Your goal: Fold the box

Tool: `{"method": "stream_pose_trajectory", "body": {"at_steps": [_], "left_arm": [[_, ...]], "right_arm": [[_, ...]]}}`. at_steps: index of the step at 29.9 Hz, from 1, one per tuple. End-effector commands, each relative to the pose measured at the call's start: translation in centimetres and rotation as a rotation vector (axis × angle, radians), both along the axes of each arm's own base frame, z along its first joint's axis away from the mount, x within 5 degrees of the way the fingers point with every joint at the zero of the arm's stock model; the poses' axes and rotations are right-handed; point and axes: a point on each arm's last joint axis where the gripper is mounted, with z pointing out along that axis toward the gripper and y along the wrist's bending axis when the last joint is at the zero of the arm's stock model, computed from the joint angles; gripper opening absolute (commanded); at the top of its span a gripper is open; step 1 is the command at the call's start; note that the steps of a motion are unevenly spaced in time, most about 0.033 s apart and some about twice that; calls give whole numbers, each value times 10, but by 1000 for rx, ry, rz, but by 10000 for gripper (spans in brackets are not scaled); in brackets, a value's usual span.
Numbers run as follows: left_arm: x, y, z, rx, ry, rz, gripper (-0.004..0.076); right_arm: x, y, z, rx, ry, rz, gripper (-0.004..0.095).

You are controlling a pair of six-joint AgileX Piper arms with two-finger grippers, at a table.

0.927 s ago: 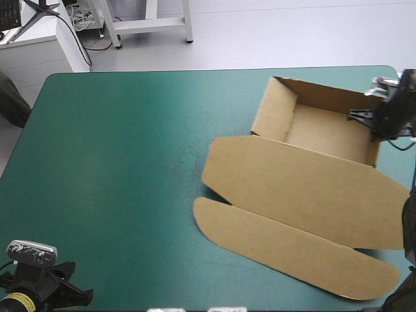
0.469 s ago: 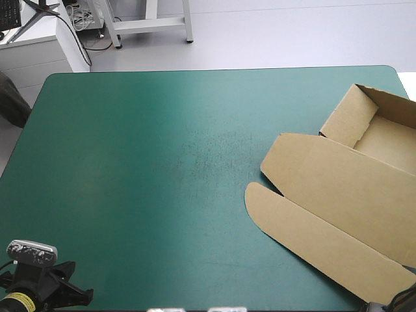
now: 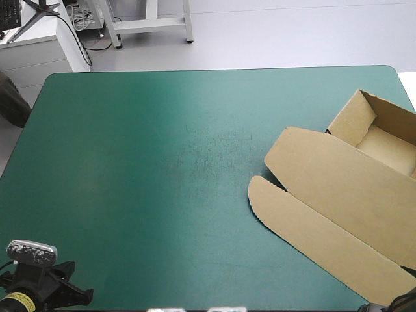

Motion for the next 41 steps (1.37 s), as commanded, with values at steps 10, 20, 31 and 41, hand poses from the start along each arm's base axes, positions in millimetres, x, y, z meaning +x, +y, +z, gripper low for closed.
{"method": "stream_pose_trajectory", "body": {"at_steps": [10,20,31,41], "left_arm": [[4,-1,10,-23,-59,2,-10],[4,-1,10,-23,-59,2,-10],[4,-1,10,-23,-59,2,-10],[4,-1,10,-24,-62,2,-10]], "right_arm": [[-75,82,122,16,-453,158,229],[-174,170,108,-51,-490,365,-13],[-270,213,21,-91,-493,591,-13],[-290,221,-53,-61,-438,727,-13]]}}
